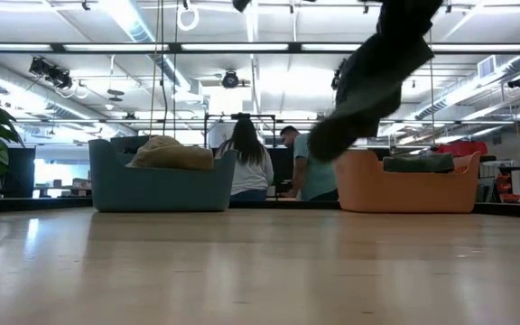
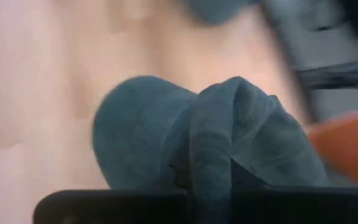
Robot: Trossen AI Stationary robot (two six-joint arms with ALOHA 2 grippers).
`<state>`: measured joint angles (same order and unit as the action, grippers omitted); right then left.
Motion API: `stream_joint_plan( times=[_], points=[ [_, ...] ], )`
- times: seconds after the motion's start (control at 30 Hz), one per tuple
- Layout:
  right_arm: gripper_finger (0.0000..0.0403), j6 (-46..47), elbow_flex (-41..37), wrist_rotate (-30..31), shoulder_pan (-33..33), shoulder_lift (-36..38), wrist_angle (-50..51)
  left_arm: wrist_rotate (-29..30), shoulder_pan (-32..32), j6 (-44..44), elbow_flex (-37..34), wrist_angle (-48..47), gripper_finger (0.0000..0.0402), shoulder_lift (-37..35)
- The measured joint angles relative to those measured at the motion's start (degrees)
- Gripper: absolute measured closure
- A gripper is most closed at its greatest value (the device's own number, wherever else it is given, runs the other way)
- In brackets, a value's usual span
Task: Pick & Place hat
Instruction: Put the gray cap into the orange bin
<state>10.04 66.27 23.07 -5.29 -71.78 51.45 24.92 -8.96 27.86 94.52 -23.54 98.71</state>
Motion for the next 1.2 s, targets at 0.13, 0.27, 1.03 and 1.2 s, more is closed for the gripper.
stream_joint_plan(
  times=[0.13,0.27,1.03,1.2],
  points=[
    [0.0398,-3.1,2.0,13.9,4.6,3.4,2.1,0.1,1.2,0.0,-0.1,-0.7,0.0222,-1.3],
    [0.0398,-5.0,2.0,17.7,12.4,5.5,3.0,-0.1,2.1,0.0,-0.1,-0.3,0.0222,-1.7],
    [0.0398,-5.2,-30.5,9.3,36.5,5.7,-28.2,-0.1,2.2,-1.5,-0.1,0.2,0.0223,-1.8],
    [0.0377,-3.4,-32.2,8.9,36.5,5.7,-28.4,0.0,2.2,-1.5,-0.1,0.3,0.0223,-1.8]
  ],
)
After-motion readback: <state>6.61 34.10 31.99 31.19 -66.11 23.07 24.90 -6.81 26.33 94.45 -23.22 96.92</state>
